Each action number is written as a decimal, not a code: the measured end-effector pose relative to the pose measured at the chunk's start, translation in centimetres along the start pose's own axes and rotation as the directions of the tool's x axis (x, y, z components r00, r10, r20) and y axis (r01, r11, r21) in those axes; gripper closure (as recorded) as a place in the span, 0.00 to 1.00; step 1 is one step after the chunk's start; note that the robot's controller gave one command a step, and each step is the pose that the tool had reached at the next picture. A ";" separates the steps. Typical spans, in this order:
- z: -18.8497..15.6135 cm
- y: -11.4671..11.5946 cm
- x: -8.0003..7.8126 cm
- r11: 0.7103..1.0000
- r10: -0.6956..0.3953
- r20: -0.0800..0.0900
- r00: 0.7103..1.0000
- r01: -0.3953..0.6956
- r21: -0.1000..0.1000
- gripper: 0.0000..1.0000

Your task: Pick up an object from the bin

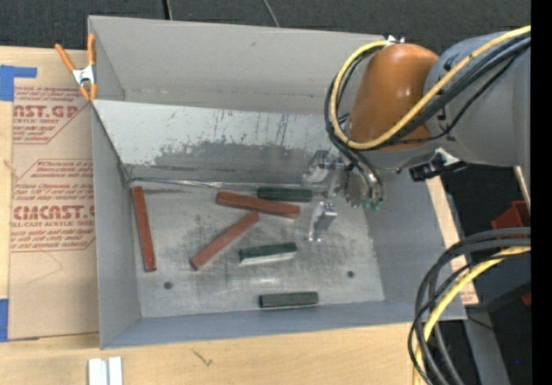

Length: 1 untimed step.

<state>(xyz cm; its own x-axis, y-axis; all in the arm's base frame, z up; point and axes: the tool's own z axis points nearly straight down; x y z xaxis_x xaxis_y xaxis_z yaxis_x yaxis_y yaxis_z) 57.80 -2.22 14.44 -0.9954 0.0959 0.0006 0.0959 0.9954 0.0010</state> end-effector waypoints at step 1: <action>-0.1 0.0 -0.1 1.000 0.000 0.002 1.000 0.000 0.000 0.00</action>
Offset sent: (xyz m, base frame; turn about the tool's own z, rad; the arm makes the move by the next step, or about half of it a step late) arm -0.0074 0.0116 -0.0744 0.2047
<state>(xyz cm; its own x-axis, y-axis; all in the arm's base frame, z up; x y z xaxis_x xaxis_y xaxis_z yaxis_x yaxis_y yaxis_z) 57.86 -2.23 14.52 -0.9954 0.0958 -0.0013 0.0958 0.9954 0.0007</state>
